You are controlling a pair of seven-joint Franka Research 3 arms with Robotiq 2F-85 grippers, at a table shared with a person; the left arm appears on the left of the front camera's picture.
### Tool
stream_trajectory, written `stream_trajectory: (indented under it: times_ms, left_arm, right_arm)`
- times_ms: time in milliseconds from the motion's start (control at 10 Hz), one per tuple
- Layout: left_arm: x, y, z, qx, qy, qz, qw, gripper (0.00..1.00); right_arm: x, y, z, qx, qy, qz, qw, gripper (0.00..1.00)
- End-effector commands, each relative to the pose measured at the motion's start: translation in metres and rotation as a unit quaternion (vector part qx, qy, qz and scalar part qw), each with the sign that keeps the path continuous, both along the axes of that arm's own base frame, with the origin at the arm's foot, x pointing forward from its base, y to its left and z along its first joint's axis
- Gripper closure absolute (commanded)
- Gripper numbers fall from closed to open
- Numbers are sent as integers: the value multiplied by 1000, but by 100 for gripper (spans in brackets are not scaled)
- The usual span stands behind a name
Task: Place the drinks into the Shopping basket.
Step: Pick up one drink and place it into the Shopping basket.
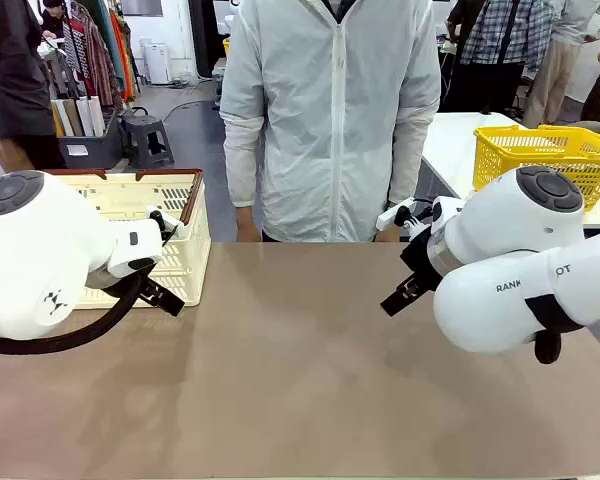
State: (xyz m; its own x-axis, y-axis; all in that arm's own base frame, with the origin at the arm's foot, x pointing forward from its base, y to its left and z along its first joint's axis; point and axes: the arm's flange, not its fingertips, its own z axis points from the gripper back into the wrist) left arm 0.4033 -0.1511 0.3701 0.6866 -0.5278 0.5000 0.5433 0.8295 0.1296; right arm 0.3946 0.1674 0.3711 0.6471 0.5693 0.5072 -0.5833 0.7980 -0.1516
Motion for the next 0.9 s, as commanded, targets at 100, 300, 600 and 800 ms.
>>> stream_trajectory:
  times_ms: [100, 300, 600, 800]
  left_arm:
    - [0, 0, 0, 0, 0, 0, 1000, 0]
    - [0, 0, 0, 0, 0, 0, 1000, 0]
    - [0, 0, 0, 0, 0, 0, 1000, 0]
    - [0, 0, 0, 0, 0, 0, 1000, 0]
  right_arm:
    - [0, 0, 0, 0, 0, 0, 1000, 0]
    - [0, 0, 0, 0, 0, 0, 1000, 0]
    - [0, 0, 0, 0, 0, 0, 1000, 0]
    - [0, 0, 0, 0, 0, 0, 1000, 0]
